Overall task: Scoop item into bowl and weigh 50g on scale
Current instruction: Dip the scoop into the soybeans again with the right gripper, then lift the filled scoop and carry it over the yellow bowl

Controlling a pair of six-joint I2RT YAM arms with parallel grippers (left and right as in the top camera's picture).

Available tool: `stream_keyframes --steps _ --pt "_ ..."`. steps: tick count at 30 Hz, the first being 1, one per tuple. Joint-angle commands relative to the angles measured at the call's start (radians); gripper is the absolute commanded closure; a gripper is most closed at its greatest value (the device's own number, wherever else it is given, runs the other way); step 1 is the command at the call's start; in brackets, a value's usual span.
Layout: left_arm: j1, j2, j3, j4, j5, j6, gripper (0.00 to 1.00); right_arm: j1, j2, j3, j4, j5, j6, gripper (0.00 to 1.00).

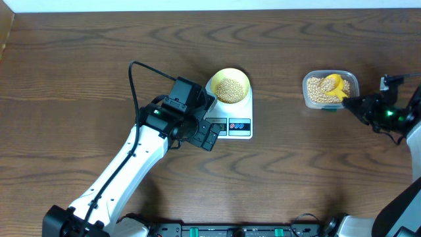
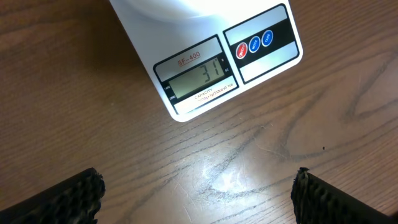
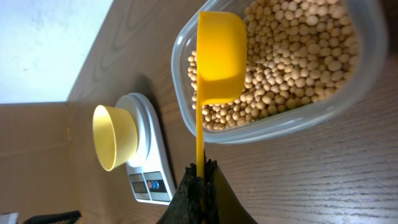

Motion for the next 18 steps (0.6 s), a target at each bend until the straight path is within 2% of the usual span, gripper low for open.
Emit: stream_keyframes --steps 1,14,18 --pt "0.0 0.008 -0.011 0.001 -0.01 0.013 0.02 -0.042 0.001 0.003 -0.011 -0.093 0.007 0.99" --pt "0.0 0.008 -0.011 0.001 -0.01 0.013 0.02 -0.179 0.001 0.003 -0.038 -0.329 0.007 0.99" --pt "0.0 0.008 -0.011 0.001 -0.01 0.013 0.02 -0.204 0.001 0.003 -0.048 -0.473 0.008 0.99"
